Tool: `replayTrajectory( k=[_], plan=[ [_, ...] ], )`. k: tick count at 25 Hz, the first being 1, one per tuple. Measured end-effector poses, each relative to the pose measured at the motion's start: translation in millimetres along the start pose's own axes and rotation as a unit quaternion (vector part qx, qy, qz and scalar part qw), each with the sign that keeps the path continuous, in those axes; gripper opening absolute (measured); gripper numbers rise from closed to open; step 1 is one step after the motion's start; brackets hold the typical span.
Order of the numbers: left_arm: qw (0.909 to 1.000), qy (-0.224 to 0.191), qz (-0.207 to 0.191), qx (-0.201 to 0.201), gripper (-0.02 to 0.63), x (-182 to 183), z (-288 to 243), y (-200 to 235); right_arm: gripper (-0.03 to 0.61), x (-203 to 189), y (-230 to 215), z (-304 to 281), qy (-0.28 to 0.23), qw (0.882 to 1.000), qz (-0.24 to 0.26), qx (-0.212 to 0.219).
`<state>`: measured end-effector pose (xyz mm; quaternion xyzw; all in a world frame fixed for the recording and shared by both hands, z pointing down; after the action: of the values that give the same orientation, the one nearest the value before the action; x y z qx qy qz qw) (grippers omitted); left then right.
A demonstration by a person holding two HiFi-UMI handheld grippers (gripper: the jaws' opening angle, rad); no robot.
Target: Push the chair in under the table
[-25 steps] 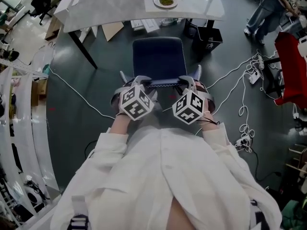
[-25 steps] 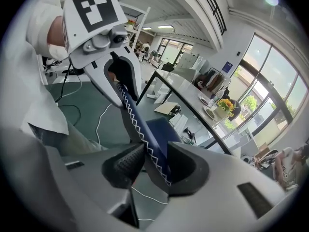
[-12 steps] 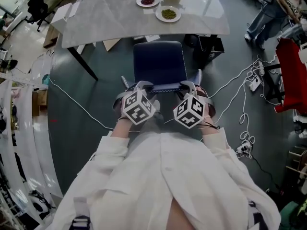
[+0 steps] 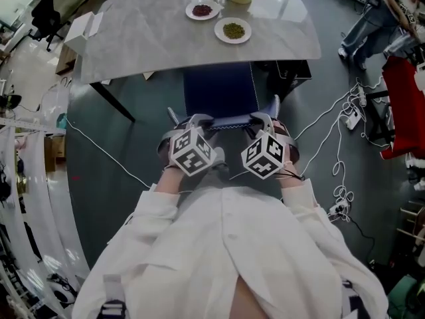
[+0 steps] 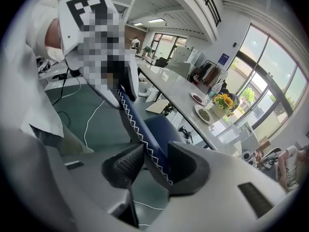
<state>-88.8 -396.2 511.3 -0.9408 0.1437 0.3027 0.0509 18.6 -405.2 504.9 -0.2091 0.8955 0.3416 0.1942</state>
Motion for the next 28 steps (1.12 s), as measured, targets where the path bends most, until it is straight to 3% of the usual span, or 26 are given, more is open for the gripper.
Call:
replayTrajectory(
  k=[28],
  plan=[
    [0.9999,-0.003,-0.004,-0.016,0.126,8.8,-9.8,125.2,0.155,49.5,-69.3,-90.3,0.012,1.0,-0.021,0.002]
  ],
)
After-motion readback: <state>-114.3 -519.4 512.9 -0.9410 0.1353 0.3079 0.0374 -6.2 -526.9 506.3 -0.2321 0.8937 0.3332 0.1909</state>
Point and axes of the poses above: the fingertips, and each gripper's own axes: z backward along the fingers, y to its left, x out of its top, the point moved 4 cm from there along z, backward along the fingers, and after that the axes turned 12 degrees about -x, right-handed, at the moved point
